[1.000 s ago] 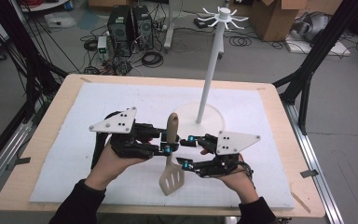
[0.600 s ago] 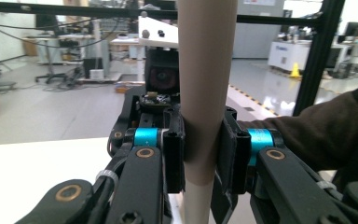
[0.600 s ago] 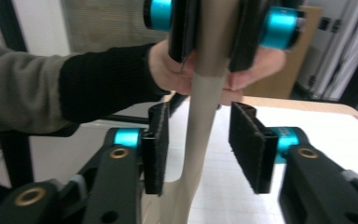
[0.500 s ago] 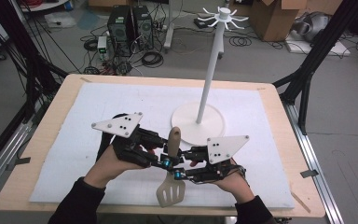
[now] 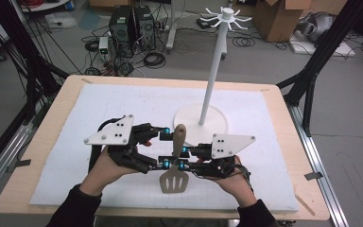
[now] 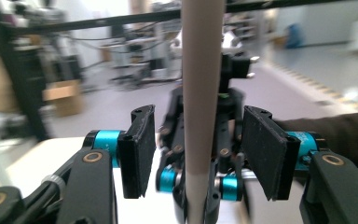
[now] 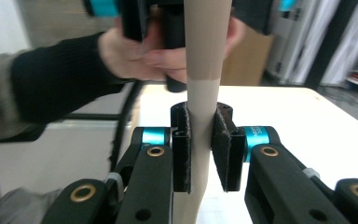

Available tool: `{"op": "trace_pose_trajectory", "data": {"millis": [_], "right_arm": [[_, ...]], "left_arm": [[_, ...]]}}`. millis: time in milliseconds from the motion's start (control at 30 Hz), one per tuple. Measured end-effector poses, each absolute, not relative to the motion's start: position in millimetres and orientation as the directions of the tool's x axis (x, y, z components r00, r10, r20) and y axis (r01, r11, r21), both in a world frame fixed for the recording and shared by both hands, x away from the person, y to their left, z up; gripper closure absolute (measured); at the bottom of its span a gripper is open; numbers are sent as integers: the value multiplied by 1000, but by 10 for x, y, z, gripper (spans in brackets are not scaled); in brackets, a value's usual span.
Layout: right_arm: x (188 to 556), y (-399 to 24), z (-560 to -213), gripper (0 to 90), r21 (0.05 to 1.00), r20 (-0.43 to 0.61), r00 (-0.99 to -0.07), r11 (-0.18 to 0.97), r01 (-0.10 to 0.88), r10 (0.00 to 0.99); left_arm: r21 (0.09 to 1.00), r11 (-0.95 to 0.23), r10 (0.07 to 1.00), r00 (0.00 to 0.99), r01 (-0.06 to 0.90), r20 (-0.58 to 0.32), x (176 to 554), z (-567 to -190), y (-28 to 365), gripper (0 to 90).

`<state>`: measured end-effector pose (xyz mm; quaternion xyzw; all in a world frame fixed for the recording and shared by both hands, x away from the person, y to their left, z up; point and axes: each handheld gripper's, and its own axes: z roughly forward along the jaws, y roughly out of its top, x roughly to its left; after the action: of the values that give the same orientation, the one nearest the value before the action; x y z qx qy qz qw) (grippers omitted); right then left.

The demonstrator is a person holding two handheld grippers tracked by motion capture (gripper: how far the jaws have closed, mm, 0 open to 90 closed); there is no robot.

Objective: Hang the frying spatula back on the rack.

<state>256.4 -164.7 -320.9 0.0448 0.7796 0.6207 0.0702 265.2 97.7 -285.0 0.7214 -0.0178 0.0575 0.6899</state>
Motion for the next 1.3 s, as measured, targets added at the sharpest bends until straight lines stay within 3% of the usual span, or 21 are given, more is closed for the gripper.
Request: {"op": "trace_pose_trajectory", "data": {"millis": [233,467,633,767,1300], "right_arm": [[2592,-1661,-3208,792,976,-41,-968,217,14,248],[2645,-1735,-3187,792,976,-39,-956,217,26,291],[2747,-1843,-3110,792,976,-32,-953,214,35,301],[2859,-1920,-3033,791,977,-11,-953,205,53,303],[3223,-2067,-2772,791,975,-12,-935,211,68,355]], "left_arm": [[988,-93,194,971,-126,142,2631,-2849,919,456],[989,-94,265,955,-112,133,2631,-2868,1054,388],[994,-69,252,963,-80,95,2615,-2948,1249,276],[996,-70,228,971,-53,68,2572,-3066,1389,248],[996,-86,195,981,10,7,2407,-3506,1767,223]]}}
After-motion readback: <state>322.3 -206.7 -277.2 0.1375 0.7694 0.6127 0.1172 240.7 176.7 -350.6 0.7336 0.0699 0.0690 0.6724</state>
